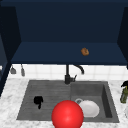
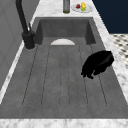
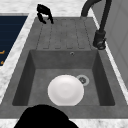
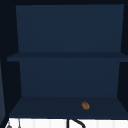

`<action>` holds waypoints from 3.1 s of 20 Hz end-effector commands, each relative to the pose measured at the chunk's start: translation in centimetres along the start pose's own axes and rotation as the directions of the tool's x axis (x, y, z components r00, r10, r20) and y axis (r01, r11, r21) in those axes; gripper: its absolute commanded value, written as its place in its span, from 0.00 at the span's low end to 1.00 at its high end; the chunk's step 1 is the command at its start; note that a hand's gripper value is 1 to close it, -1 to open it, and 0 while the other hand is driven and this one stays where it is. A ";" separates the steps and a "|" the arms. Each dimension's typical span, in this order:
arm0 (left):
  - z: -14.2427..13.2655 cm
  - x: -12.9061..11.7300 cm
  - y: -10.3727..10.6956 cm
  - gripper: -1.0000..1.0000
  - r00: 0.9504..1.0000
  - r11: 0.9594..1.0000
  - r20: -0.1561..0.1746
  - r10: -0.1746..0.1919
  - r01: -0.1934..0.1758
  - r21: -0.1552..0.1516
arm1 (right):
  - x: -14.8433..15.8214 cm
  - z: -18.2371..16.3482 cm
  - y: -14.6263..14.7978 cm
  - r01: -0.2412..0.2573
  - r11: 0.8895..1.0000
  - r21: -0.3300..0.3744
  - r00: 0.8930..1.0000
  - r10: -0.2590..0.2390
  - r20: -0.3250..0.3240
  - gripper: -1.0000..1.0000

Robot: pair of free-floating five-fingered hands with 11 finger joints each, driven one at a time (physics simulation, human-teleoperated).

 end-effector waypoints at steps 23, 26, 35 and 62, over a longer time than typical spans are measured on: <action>0.0 0.0 0.0 0.50 1.000 1.000 0.000 0.000 0.000 0.000 | 0.2 -2.7 -0.5 -0.031 0.993 -0.112 0.999 0.029 -0.017 1.00; 0.0 0.0 0.0 0.50 1.000 1.000 0.000 0.000 0.000 0.000 | 0.3 -3.0 -0.6 -0.024 0.992 -0.125 1.000 0.022 -0.016 1.00; 0.0 0.0 0.0 0.50 1.000 1.000 0.000 0.000 0.000 0.000 | 0.2 -3.8 -0.7 -0.001 0.991 -0.134 1.000 0.000 -0.004 1.00; 0.0 0.0 0.0 0.50 1.000 1.000 0.000 0.000 0.000 0.000 | -0.5 3.0 -0.2 -0.006 0.990 -0.140 0.995 0.020 0.096 0.00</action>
